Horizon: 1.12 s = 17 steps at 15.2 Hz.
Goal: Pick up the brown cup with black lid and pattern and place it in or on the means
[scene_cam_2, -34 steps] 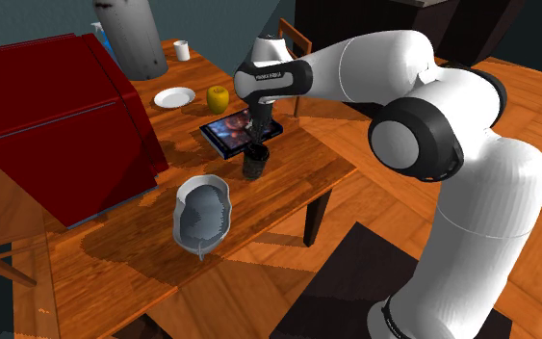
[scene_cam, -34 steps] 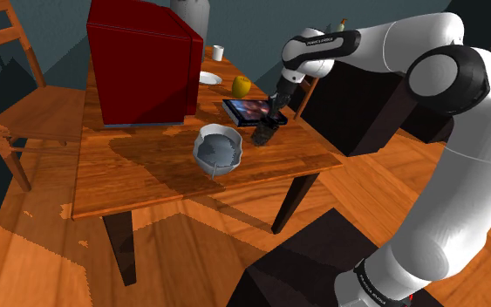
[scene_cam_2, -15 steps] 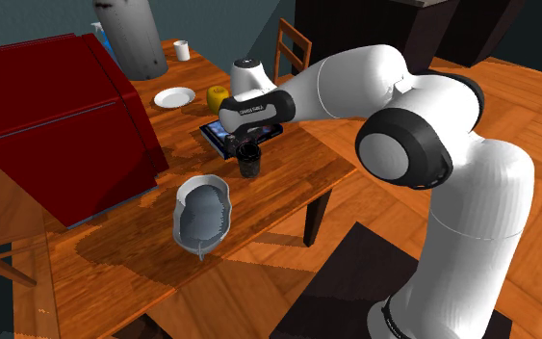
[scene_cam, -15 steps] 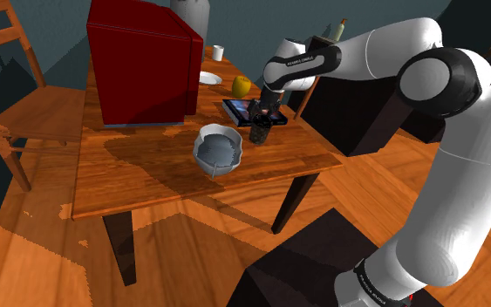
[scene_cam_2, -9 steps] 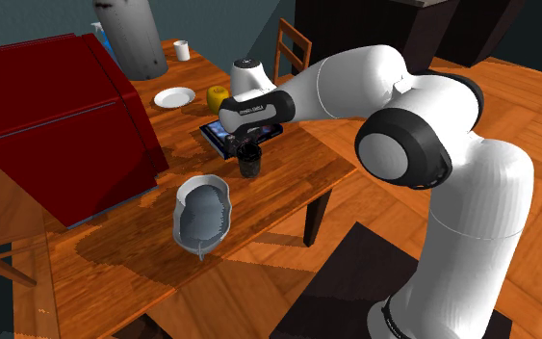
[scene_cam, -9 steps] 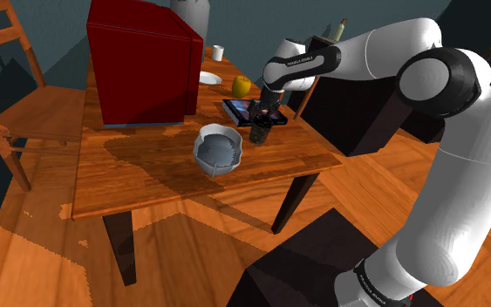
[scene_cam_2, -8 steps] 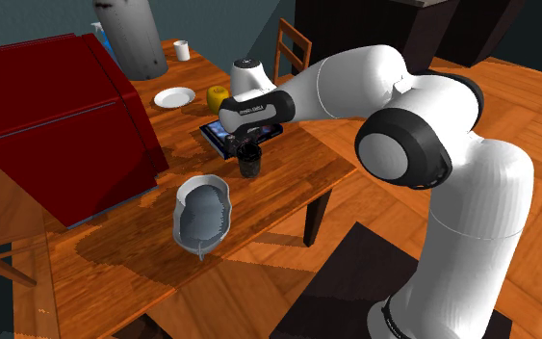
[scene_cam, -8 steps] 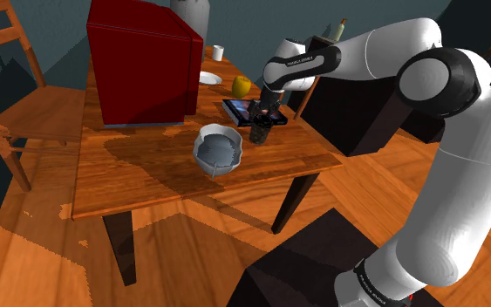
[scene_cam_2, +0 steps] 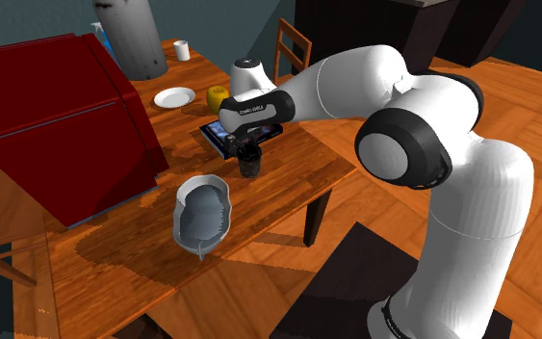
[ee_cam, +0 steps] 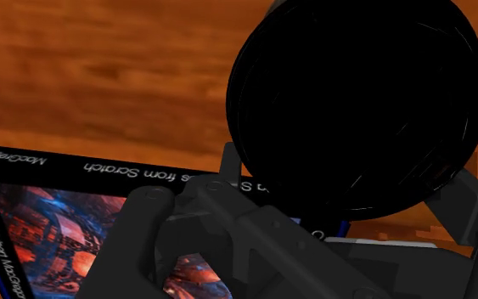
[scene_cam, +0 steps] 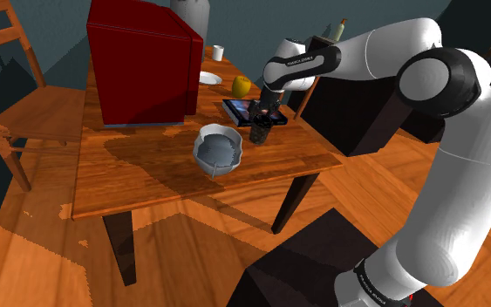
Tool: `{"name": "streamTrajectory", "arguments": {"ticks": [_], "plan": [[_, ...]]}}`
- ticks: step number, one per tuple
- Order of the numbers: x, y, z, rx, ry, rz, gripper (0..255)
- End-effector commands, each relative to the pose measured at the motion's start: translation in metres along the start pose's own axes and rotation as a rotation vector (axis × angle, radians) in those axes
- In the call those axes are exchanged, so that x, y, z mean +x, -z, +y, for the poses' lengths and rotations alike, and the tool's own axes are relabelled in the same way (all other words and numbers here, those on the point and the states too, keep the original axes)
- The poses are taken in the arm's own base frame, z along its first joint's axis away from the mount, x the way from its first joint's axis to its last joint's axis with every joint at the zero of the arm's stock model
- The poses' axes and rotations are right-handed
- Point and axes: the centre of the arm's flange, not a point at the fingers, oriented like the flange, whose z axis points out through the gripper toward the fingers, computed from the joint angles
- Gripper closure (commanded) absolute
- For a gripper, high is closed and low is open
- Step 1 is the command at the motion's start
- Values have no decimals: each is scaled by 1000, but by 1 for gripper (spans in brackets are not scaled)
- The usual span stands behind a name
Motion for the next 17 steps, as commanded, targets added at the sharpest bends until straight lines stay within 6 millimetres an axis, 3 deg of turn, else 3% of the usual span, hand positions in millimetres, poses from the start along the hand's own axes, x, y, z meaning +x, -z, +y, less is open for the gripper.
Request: {"name": "streamTrajectory", "arguments": {"ticks": [1, 17], "plan": [[0, 4, 0, 0, 0, -2, 255], [14, 88, 0, 0, 0, -2, 255]]}}
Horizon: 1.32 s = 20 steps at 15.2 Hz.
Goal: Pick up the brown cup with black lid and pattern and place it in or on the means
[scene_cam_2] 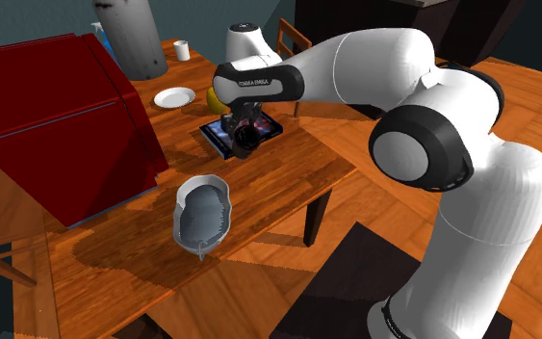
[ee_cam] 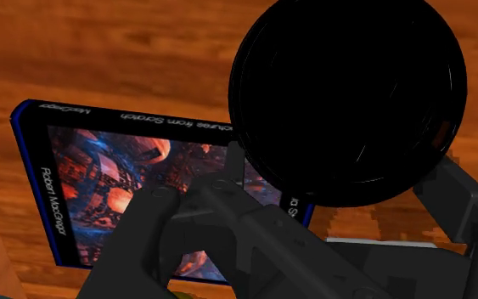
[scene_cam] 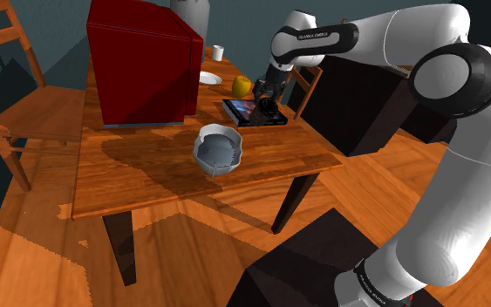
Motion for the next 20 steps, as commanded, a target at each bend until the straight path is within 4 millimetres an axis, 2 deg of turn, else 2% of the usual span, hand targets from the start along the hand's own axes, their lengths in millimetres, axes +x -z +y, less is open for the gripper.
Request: {"name": "streamTrajectory", "arguments": {"ticks": [1, 17, 20], "plan": [[1, 12, 2, 0, 0, 1, 255], [14, 91, 2, 0, 0, 1, 255], [3, 98, -36, 0, 0, 1, 255]]}}
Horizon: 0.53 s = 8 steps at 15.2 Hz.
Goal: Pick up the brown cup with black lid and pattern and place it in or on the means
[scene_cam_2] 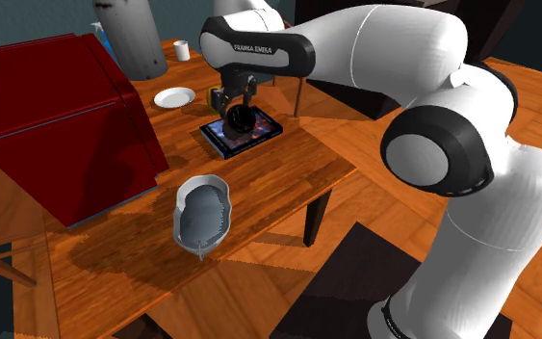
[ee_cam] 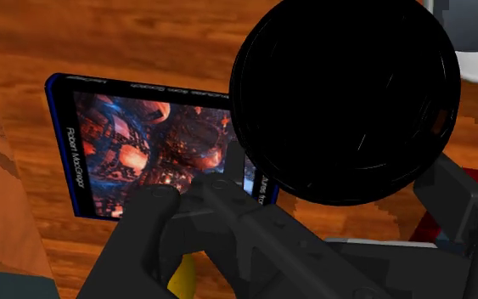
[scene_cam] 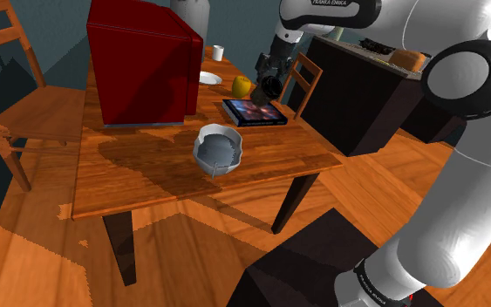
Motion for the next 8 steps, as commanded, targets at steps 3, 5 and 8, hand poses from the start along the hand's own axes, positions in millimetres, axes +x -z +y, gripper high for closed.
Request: {"name": "streamTrajectory", "arguments": {"ticks": [3, 5, 8], "plan": [[-14, 11, -50, 0, 0, 1, 255], [-22, 16, -74, 0, 0, 1, 255], [-33, 23, -112, 0, 0, 1, 255]]}}
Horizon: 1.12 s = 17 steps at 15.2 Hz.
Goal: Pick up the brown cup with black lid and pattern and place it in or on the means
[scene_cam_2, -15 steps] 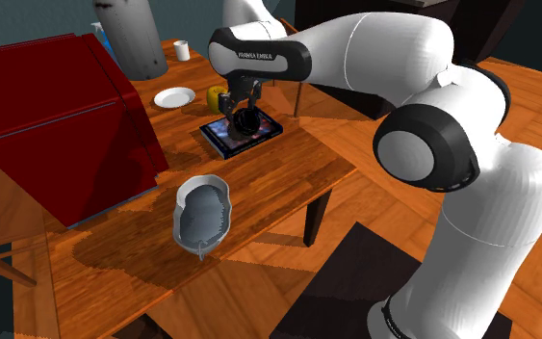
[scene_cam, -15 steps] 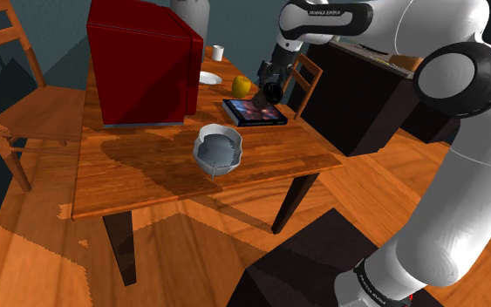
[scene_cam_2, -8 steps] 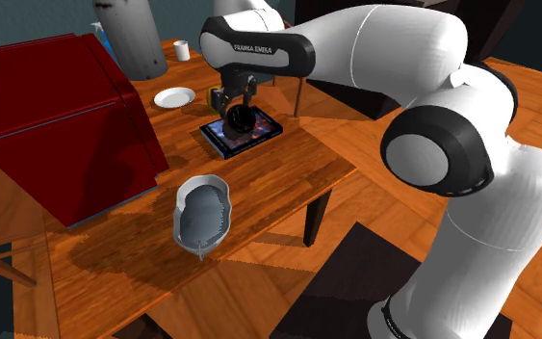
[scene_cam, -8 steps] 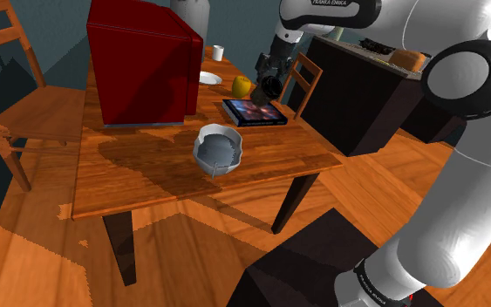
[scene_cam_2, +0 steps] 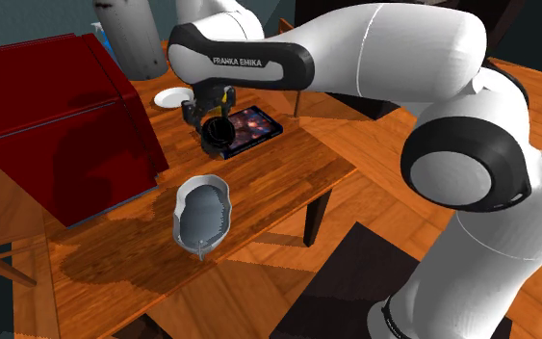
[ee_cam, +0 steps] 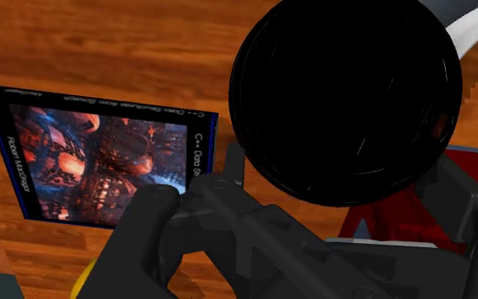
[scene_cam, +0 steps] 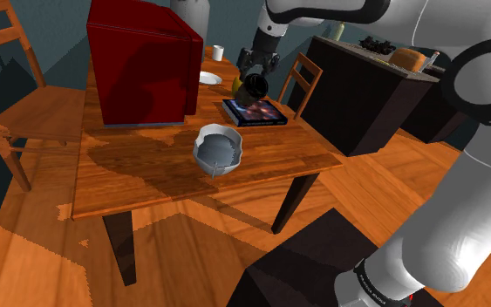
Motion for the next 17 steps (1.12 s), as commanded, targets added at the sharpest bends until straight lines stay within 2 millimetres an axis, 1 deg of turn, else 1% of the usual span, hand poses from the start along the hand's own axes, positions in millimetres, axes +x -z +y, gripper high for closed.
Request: {"name": "streamTrajectory", "arguments": {"ticks": [1, 8, 9, 17], "plan": [[-11, 6, -27, -1, -1, 1, 255], [-38, 23, -113, -1, -1, 1, 255], [-43, 27, -131, -1, -1, 1, 255], [-50, -15, -130, -1, -1, 1, 255]]}}
